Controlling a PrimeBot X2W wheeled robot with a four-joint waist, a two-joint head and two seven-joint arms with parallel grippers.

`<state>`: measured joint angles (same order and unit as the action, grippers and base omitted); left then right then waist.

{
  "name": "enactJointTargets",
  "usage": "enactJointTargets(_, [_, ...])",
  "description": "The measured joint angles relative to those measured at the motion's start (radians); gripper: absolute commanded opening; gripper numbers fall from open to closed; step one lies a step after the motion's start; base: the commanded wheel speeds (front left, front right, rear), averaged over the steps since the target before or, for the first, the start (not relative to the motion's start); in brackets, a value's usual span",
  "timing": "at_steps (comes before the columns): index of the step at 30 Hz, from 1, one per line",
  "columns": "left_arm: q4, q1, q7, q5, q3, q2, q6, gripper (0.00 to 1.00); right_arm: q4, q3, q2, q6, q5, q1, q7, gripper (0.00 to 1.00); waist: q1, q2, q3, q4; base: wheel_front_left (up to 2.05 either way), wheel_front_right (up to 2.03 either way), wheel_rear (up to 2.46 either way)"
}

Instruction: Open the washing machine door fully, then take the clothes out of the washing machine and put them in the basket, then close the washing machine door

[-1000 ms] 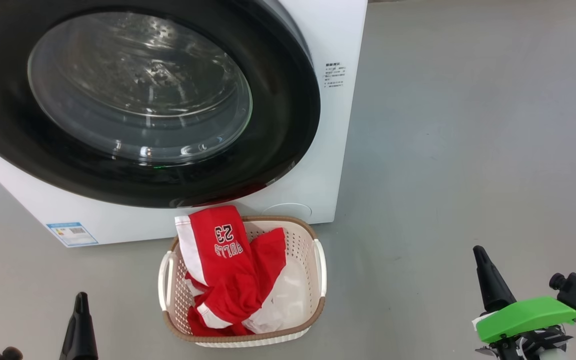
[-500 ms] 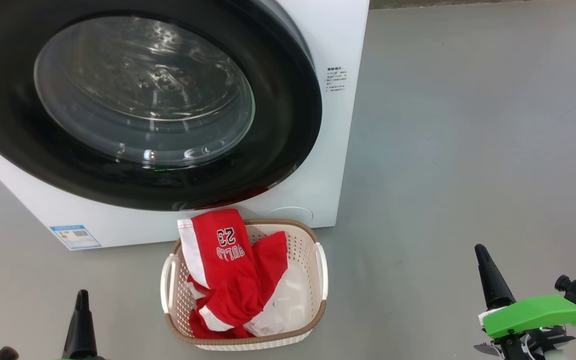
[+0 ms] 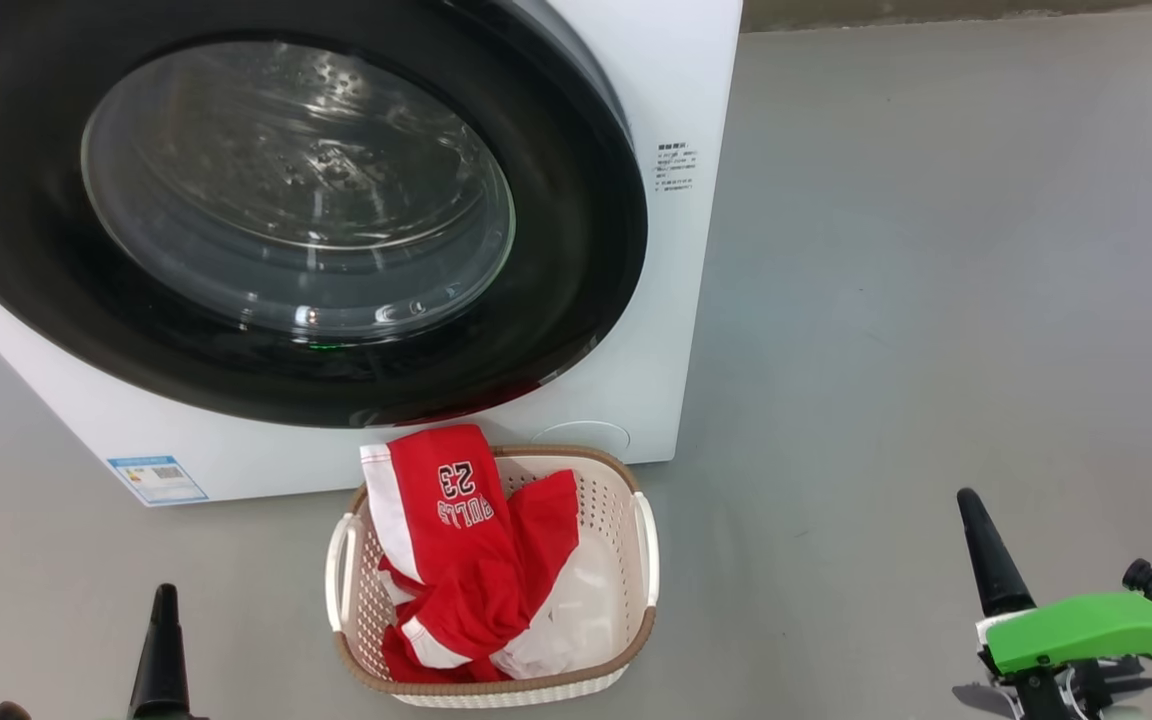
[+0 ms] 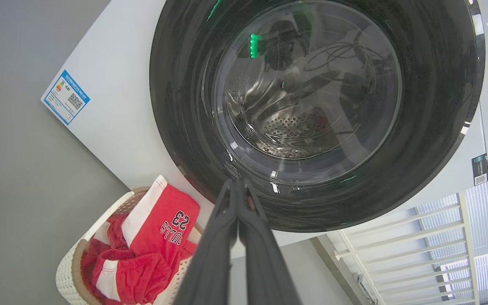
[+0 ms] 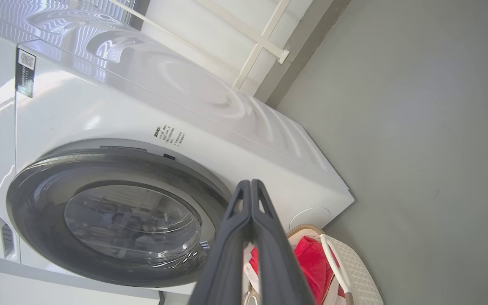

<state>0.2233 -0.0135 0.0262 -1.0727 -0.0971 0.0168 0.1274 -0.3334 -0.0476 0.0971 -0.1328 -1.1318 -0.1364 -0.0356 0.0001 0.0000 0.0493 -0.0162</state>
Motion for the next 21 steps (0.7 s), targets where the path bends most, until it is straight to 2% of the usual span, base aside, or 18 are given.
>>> enactJointTargets(21, [0.017, -0.02, -0.06, -0.234, 0.004, 0.005, 0.0, 0.0, 0.025, -0.033, -0.018, 0.001, -0.205, 0.019, 0.061, 0.0, 0.0, 0.0, -0.02, 0.007, 0.0, 0.0, 0.0])
